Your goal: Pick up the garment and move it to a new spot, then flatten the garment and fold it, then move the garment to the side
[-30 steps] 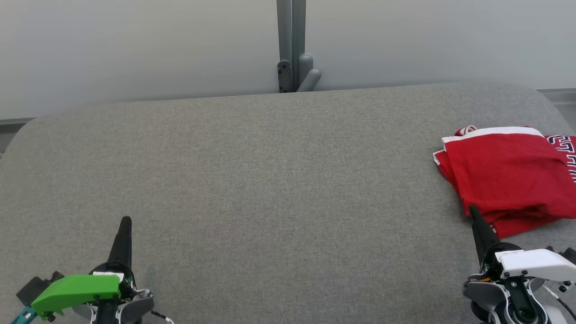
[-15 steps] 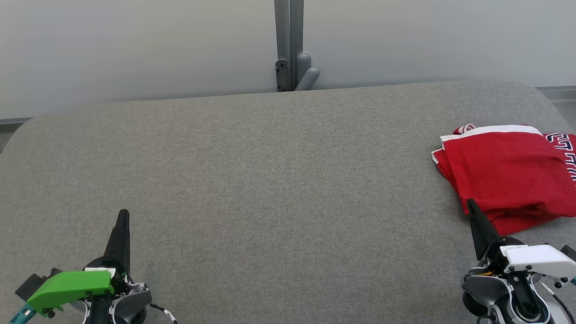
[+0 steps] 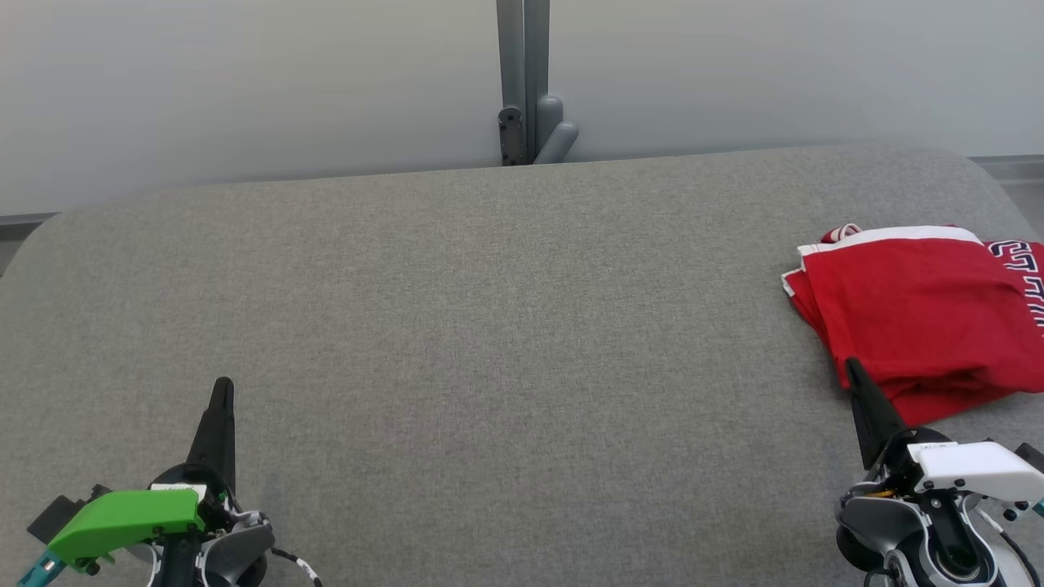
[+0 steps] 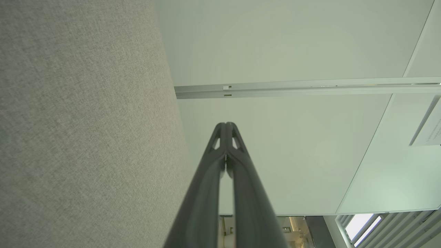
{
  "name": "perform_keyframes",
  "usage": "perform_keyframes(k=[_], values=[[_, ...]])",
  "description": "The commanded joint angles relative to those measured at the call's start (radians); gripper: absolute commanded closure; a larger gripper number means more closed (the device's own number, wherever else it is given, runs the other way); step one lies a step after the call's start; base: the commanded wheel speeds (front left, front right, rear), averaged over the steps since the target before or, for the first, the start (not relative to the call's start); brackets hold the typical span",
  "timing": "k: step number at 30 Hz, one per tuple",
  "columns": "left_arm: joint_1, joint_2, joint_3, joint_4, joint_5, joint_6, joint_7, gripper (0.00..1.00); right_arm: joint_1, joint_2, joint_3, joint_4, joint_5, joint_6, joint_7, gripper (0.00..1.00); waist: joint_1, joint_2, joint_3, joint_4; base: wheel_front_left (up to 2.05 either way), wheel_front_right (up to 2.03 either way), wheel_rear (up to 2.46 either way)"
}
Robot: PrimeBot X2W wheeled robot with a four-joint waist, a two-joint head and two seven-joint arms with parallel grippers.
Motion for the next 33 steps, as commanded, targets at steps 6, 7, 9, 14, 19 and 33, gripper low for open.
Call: perform_keyframes(k=[6, 7, 9, 14, 19, 33], values=[[-0.016, 0.005, 0.005, 0.0, 0.001, -0.006, 0.0, 1.0, -0.009, -0.005, -0.001, -0.004, 0.007, 0.0, 0.004, 1.0, 0.0, 0.011, 0.0, 0.0, 0.0, 0.0, 0.0], [-0.016, 0.005, 0.005, 0.0, 0.001, -0.006, 0.0, 1.0, -0.009, -0.005, -0.001, -0.004, 0.007, 0.0, 0.004, 1.0, 0.0, 0.011, 0.0, 0.0, 0.0, 0.0, 0.0], [-0.016, 0.005, 0.005, 0.0, 0.001, -0.006, 0.0, 1.0, -0.009, -0.005, -0.001, -0.004, 0.007, 0.0, 0.004, 1.0, 0.0, 0.011, 0.0, 0.0, 0.0, 0.0, 0.0], [-0.016, 0.005, 0.005, 0.0, 0.001, -0.006, 0.0, 1.0, -0.009, -0.005, -0.001, -0.004, 0.007, 0.0, 0.004, 1.0, 0.0, 0.011, 0.0, 0.0, 0.0, 0.0, 0.0], [-0.016, 0.005, 0.005, 0.0, 0.001, -0.006, 0.0, 1.0, -0.009, -0.005, -0.001, -0.004, 0.007, 0.0, 0.004, 1.0, 0.0, 0.011, 0.0, 0.0, 0.0, 0.0, 0.0], [-0.016, 0.005, 0.005, 0.0, 0.001, -0.006, 0.0, 1.0, -0.009, -0.005, 0.0, -0.004, 0.007, 0.0, 0.004, 1.0, 0.0, 0.011, 0.0, 0.0, 0.0, 0.0, 0.0]])
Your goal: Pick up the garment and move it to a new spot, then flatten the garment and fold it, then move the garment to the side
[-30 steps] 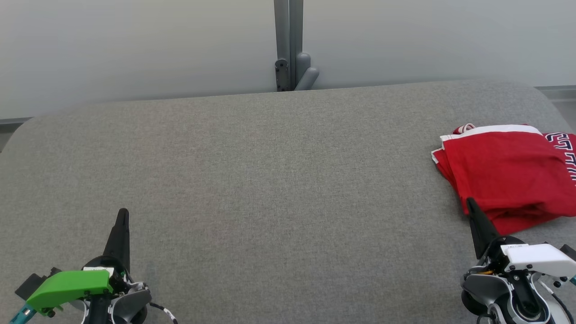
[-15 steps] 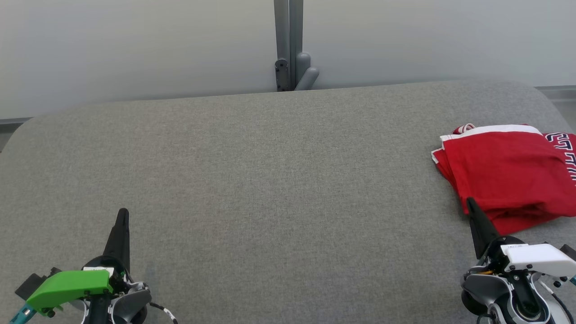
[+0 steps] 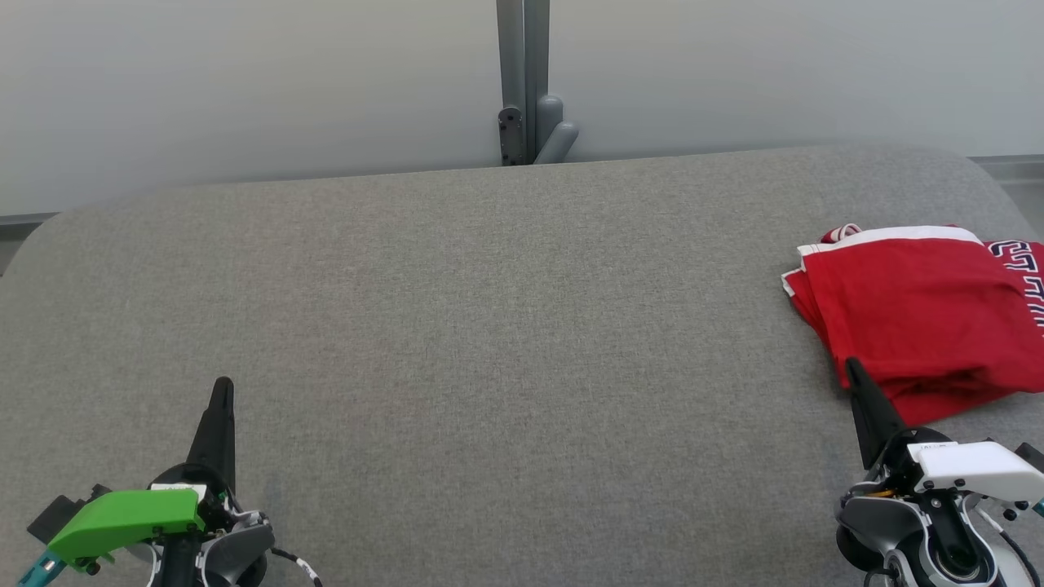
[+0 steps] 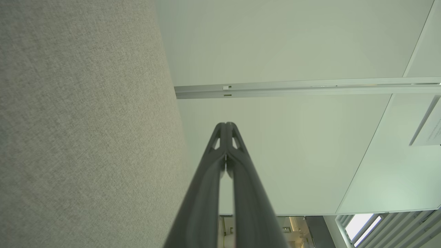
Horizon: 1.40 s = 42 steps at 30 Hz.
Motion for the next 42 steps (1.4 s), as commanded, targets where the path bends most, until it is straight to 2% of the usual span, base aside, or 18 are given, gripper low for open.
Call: perform_keyframes(k=[1, 42], values=[[-0.016, 0.005, 0.005, 0.0, 0.001, -0.006, 0.0, 1.0, -0.009, -0.005, 0.0, -0.004, 0.007, 0.0, 0.004, 1.0, 0.0, 0.011, 0.0, 0.0, 0.0, 0.0, 0.0], [-0.016, 0.005, 0.005, 0.0, 0.001, -0.006, 0.0, 1.0, -0.009, -0.005, 0.0, -0.004, 0.008, 0.0, 0.004, 1.0, 0.0, 0.011, 0.0, 0.0, 0.0, 0.0, 0.0]])
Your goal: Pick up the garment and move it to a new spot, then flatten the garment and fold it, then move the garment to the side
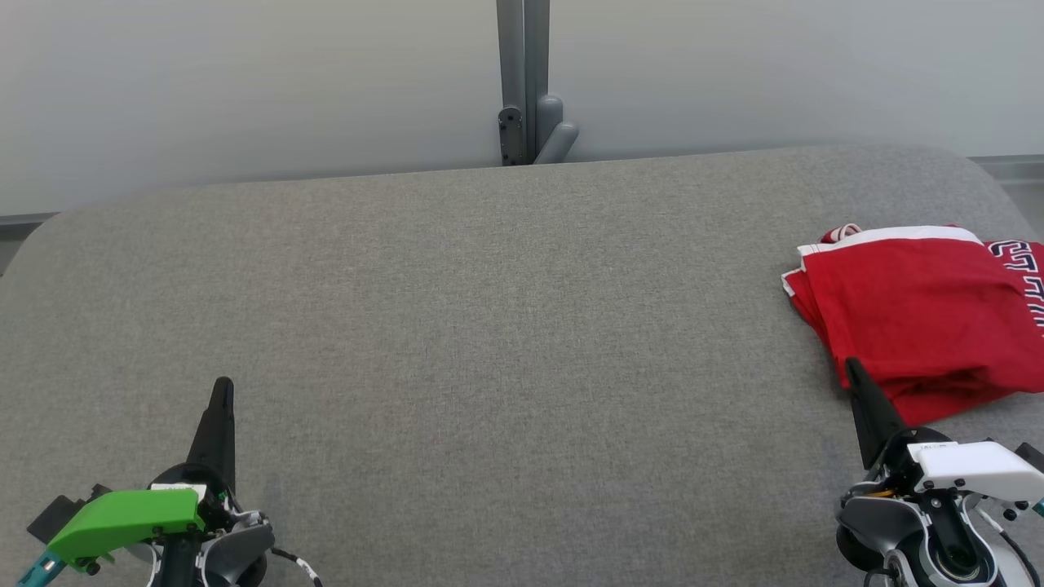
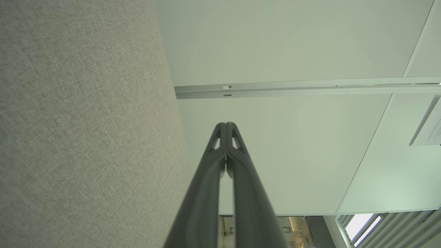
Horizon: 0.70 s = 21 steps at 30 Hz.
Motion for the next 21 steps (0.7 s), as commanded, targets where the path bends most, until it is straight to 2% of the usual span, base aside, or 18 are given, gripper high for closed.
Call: perform_keyframes(k=[1, 21], values=[[-0.016, 0.005, 0.005, 0.0, 0.001, -0.006, 0.0, 1.0, -0.009, -0.005, -0.001, -0.004, 0.008, 0.0, 0.004, 1.0, 0.0, 0.011, 0.0, 0.0, 0.0, 0.0, 0.0], [-0.016, 0.005, 0.005, 0.0, 0.001, -0.006, 0.0, 1.0, -0.009, -0.005, -0.001, -0.004, 0.008, 0.0, 0.004, 1.0, 0.0, 0.011, 0.0, 0.0, 0.0, 0.0, 0.0]])
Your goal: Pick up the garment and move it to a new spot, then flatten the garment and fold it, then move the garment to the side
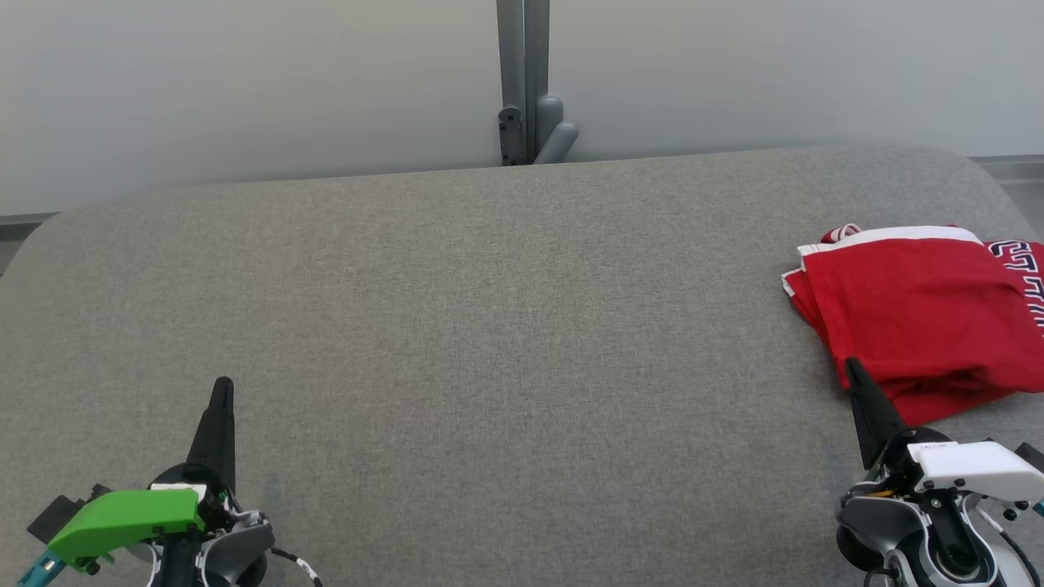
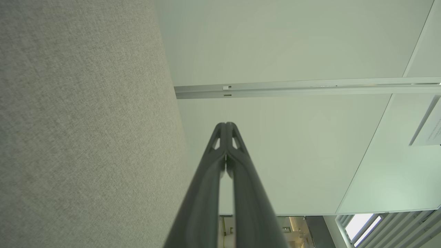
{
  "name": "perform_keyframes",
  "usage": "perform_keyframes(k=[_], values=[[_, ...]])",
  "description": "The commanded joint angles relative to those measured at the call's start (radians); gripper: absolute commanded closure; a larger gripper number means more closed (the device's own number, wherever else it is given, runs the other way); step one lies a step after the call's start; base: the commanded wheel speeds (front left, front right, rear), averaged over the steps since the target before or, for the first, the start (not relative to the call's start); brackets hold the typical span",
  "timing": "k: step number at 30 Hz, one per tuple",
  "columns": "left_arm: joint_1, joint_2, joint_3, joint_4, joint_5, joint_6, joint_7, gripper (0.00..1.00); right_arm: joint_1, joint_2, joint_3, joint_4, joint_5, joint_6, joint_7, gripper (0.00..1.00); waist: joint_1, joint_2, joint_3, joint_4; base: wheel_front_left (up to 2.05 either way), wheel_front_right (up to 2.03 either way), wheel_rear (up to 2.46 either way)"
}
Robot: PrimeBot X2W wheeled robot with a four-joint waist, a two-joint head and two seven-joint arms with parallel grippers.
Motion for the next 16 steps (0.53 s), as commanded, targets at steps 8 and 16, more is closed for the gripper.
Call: perform_keyframes(k=[8, 16], values=[[-0.016, 0.005, 0.005, 0.0, 0.001, -0.006, 0.0, 1.0, -0.009, -0.005, -0.001, -0.004, 0.008, 0.0, 0.004, 1.0, 0.0, 0.011, 0.0, 0.0, 0.0, 0.0, 0.0], [-0.016, 0.005, 0.005, 0.0, 0.001, -0.006, 0.0, 1.0, -0.009, -0.005, -0.001, -0.004, 0.008, 0.0, 0.004, 1.0, 0.0, 0.011, 0.0, 0.0, 0.0, 0.0, 0.0]])
